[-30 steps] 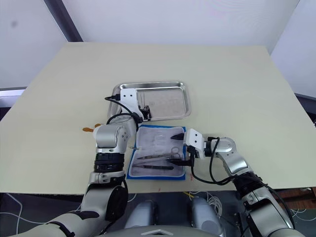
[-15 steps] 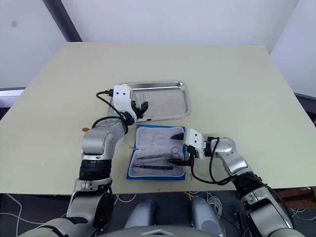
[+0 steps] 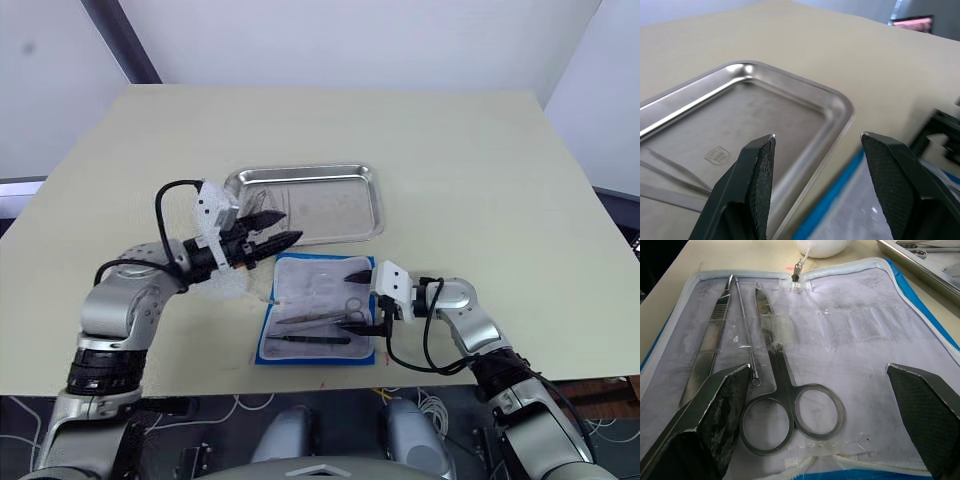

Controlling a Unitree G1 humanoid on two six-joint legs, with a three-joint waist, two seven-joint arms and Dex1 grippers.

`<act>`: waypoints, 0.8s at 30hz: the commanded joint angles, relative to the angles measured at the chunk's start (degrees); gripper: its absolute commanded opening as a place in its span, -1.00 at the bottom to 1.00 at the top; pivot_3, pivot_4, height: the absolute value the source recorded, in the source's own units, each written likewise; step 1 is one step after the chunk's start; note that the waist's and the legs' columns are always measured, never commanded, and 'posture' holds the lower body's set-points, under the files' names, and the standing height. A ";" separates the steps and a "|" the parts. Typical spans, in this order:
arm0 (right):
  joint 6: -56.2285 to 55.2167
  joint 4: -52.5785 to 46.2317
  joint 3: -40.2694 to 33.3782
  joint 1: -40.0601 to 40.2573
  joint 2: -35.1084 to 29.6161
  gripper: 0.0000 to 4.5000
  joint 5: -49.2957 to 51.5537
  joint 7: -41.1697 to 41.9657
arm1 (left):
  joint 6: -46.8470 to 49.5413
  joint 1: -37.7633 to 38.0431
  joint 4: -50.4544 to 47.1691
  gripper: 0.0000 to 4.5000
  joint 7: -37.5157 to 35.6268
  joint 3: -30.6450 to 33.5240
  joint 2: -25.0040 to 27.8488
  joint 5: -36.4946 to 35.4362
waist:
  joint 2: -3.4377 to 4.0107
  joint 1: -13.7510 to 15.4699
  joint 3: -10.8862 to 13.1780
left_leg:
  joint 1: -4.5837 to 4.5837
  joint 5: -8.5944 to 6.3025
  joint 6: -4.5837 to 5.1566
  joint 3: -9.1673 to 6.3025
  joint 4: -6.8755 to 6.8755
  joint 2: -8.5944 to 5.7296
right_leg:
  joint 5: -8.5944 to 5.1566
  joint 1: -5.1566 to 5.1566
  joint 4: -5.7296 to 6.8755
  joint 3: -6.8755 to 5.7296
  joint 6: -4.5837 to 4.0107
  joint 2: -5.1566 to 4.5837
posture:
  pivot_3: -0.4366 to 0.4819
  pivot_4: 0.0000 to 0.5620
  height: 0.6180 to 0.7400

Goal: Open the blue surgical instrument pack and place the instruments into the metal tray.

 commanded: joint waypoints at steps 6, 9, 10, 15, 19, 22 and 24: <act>2.80 7.39 2.06 3.22 -2.07 1.00 -5.33 -1.23 | -12.70 6.03 -1.81 0.28 -20.65 1.34 7.51 -5.85 | -0.02 0.00 0.04 | 0.01 0.00 0.02 -0.06 -0.10 0.05 | -0.01 -0.05 -0.05 -0.02 -0.02 -0.27 | -0.05 -0.47 1.00; 2.85 7.25 1.85 3.25 -2.32 1.00 -5.18 -1.10 | -14.57 7.18 -0.87 0.52 -25.67 1.70 9.79 -7.41 | -0.01 0.02 0.05 | 0.01 0.00 0.03 -0.05 -0.11 0.06 | -0.01 -0.09 -0.08 -0.03 -0.02 -0.36 | -0.05 -0.47 1.00; 2.86 7.23 1.75 3.25 -2.40 1.00 -5.11 -1.05 | -14.82 7.43 -0.71 0.62 -26.77 1.74 10.32 -7.86 | -0.01 0.01 0.05 | 0.01 0.00 0.04 -0.04 -0.11 0.06 | -0.01 -0.09 -0.08 -0.02 -0.03 -0.36 | -0.05 -0.47 1.00; 3.10 6.53 1.47 3.63 -3.05 1.00 -4.83 -0.75 | -18.62 8.24 0.24 0.98 -32.50 2.73 12.59 -9.16 | 0.00 0.18 0.05 | 0.00 -0.01 0.05 -0.03 -0.11 0.07 | -0.02 -0.11 -0.10 -0.02 -0.03 -0.40 | -0.05 -0.47 1.00; 3.35 5.89 1.28 3.86 -3.48 1.00 -4.53 -0.51 | -22.35 7.93 2.15 0.98 -35.96 3.07 14.42 -8.43 | 0.04 0.30 0.08 | -0.02 -0.01 0.05 -0.04 -0.11 0.07 | -0.02 -0.14 -0.10 -0.02 -0.04 -0.41 | -0.05 -0.47 1.00; 3.42 5.32 1.02 3.94 -3.71 1.00 -4.14 -0.40 | -23.51 7.72 2.58 0.98 -36.84 2.71 15.42 -9.24 | 0.05 0.58 0.09 | -0.05 -0.01 0.07 -0.03 -0.12 0.06 | -0.02 -0.15 -0.14 -0.02 -0.03 -0.45 | -0.05 -0.47 1.00; 3.44 4.92 0.67 4.10 -3.73 1.00 -3.74 -0.37 | -23.86 7.65 2.62 0.98 -36.90 2.31 15.68 -9.95 | 0.04 0.85 0.10 | -0.09 -0.03 0.09 -0.01 -0.12 0.06 | -0.02 -0.17 -0.16 -0.01 -0.03 -0.47 | -0.05 -0.47 1.00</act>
